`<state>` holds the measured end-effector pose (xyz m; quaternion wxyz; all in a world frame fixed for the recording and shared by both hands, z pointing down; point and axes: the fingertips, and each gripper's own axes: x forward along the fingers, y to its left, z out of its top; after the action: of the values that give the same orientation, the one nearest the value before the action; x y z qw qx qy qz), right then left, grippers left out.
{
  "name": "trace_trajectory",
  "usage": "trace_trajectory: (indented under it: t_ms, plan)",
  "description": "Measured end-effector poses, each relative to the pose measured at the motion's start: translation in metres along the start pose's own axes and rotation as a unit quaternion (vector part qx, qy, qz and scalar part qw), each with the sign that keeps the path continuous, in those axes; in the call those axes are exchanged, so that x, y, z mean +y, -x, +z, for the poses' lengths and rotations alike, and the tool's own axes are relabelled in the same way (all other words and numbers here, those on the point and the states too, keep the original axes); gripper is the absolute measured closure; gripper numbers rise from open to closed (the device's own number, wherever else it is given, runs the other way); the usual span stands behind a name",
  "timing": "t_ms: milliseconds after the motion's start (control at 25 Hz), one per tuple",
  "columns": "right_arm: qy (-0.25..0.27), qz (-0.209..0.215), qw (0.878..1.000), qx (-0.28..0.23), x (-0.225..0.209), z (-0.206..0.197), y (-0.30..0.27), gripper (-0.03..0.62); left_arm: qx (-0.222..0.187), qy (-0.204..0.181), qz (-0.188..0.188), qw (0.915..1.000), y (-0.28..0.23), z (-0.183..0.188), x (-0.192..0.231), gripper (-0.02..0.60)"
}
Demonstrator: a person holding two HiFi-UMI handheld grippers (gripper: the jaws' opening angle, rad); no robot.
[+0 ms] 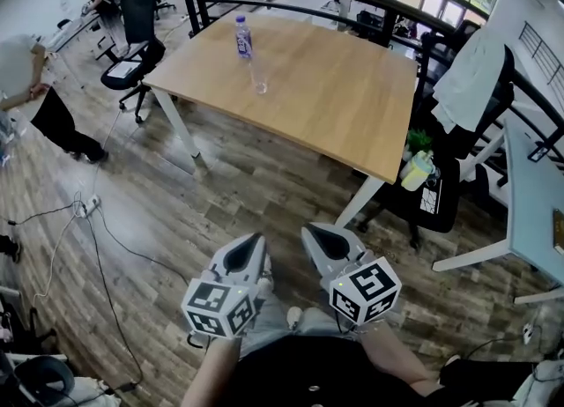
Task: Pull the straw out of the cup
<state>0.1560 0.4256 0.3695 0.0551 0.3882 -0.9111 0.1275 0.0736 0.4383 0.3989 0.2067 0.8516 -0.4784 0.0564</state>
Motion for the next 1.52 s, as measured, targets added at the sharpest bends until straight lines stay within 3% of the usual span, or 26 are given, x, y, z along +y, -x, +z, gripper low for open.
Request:
trace_trajectory:
  t_ms: [240,520,720,1120,1520]
  plan:
    - [0.010,-0.006,1.000,0.005,-0.025,0.017,-0.078,0.595,-0.007,0.014,0.005,0.9999,-0.040,0.034,0.072,0.561]
    - [0.026,-0.024,0.999,0.008,-0.060,0.054,-0.177,0.595,-0.026,0.010,-0.025,0.9993,-0.096,0.099,0.143,0.561]
    - [0.031,-0.035,0.999,-0.005,-0.074,0.074,-0.239,0.595,-0.025,0.002,-0.039,0.9989,-0.126,0.126,0.194,0.561]
    - [0.013,-0.050,0.999,0.004,-0.093,0.080,-0.305,0.595,0.003,-0.002,-0.066,0.9978,-0.165,0.141,0.241,0.561]
    - [0.018,-0.051,0.998,0.040,-0.132,0.069,-0.346,0.595,0.023,0.026,-0.055,0.9979,-0.209,0.141,0.277,0.561]
